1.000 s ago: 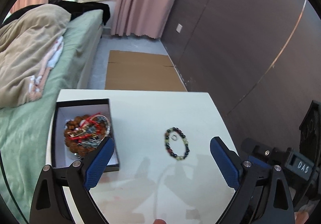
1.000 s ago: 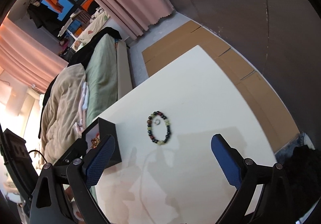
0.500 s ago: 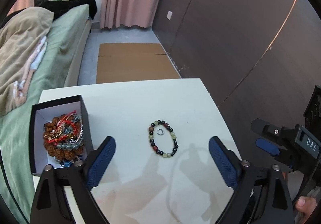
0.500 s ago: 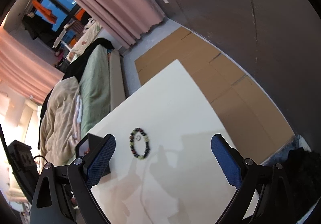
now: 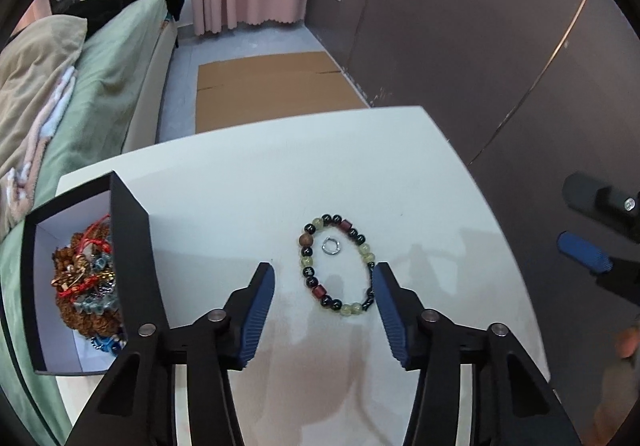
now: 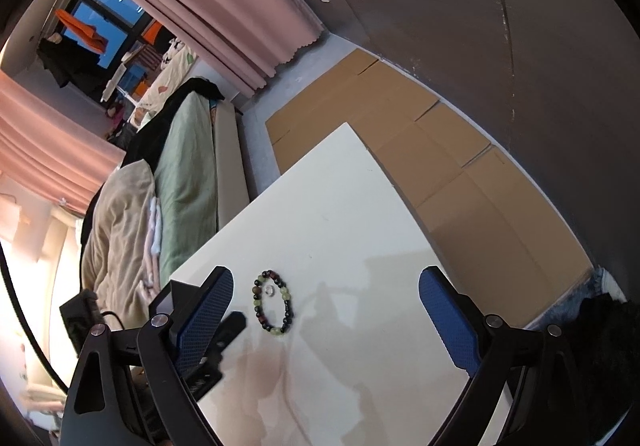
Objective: Organize jewelry
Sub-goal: 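Grasp the black-and-green bead bracelet with the left tool and lift it, then drop the bead bracelet into the box with the left tool while the right grasps the silver ring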
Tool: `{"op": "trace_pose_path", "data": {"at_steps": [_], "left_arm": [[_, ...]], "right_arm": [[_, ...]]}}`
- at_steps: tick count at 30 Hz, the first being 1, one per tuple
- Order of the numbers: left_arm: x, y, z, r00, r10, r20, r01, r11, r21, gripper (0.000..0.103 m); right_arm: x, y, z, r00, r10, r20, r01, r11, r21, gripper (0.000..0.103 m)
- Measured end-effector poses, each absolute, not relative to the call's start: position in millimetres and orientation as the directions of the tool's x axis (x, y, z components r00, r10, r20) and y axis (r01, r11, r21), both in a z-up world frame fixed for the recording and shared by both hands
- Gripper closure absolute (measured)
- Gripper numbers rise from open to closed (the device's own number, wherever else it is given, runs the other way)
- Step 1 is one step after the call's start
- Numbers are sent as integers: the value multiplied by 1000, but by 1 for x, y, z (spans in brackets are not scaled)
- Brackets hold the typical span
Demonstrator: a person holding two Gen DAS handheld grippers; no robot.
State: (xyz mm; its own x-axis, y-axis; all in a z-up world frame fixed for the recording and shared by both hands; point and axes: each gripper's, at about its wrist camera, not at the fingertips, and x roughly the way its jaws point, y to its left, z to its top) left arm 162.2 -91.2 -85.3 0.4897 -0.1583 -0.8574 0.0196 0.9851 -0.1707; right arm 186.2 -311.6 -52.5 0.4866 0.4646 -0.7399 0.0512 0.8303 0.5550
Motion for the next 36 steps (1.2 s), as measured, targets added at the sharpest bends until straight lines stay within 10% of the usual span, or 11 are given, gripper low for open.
{"op": "trace_pose_path", "data": {"at_steps": [11,16,36], "left_arm": [[171,-98,-113,461,-91,-883,8,995,-99,66],[170,-99,-116,479,-30,-877,-4,999,-37,95],[145,-50,-39,599,-301,-742,52,939,-339,95]], "right_arm": [[193,-311,-53,481,450,-752,54,841,538,8],[193,-307,-53,476,445,-759,47,849,527,8],[194,-267,-62,429,421,-800,-24,890,455,19]]}}
